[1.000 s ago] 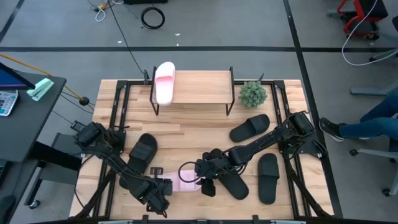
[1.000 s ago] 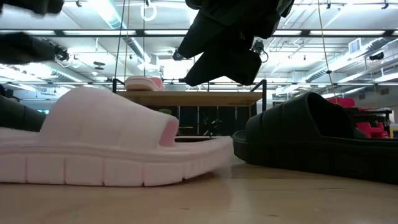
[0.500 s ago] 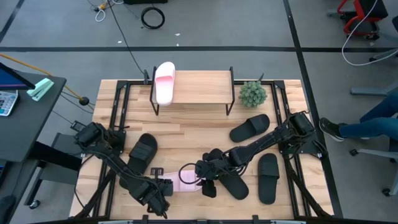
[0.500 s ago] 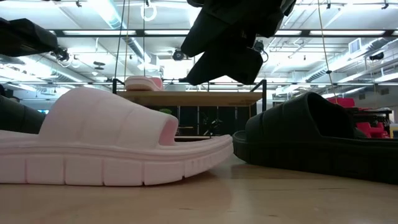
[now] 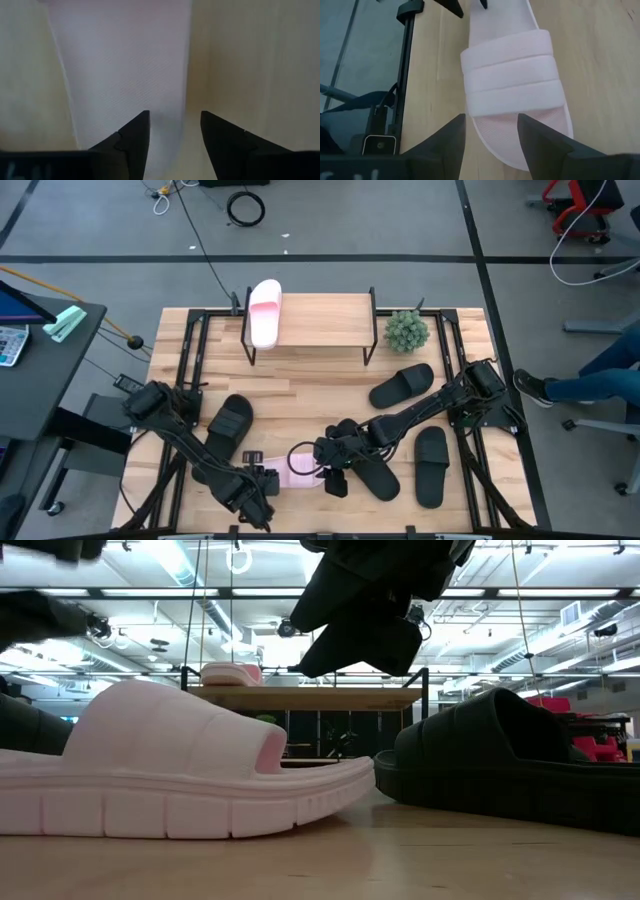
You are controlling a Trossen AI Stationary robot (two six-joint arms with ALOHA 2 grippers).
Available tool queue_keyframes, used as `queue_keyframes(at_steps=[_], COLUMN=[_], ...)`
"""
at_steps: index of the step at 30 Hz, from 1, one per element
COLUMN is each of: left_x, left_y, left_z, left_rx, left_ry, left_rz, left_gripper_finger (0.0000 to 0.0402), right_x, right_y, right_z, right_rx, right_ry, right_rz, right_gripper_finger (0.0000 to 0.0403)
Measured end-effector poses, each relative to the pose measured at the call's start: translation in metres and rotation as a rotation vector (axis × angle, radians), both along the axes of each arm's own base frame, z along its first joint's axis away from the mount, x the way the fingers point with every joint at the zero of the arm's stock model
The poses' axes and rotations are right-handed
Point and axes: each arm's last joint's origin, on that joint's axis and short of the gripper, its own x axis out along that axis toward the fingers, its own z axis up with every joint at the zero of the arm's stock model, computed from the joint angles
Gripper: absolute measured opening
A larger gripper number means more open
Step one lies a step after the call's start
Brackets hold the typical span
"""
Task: Pick and place slides into the shelf
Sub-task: Put the pink slipper on the shelf
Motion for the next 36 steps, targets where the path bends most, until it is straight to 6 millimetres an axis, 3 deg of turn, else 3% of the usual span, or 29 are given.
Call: queue_keyframes(at_steps=[5,11,24,29,36], left_x=[0.001,0.003,0.005,0.015,0.029], left_y=[-0.001,0.001,-0.001,-0.004,-0.001], left_z=[-0.013,-0.014,-0.016,-0.004,0.041], left_rx=[0.053,0.105,0.098,0.118,0.159], left_ry=[0.024,-0.028,-0.064,-0.139,-0.153], left_rz=[0.001,0.032,0.155,0.208,0.281], left_gripper_finger=[0.0173,0.0146,0.0016,0.0016,0.0013], right_x=[0.000,0.000,0.000,-0.003,-0.022], right_y=[0.000,0.000,0.000,0.006,0.028], right_z=[0.000,0.000,-0.001,-0.001,0.003], right_rx=[-0.001,-0.002,-0.002,0.064,0.252], right_ry=[0.003,0.004,0.006,0.036,0.201], right_rz=[0.000,-0.001,0.004,0.055,0.199], right_gripper_finger=[0.0185,0.0185,0.0185,0.0185,0.0185])
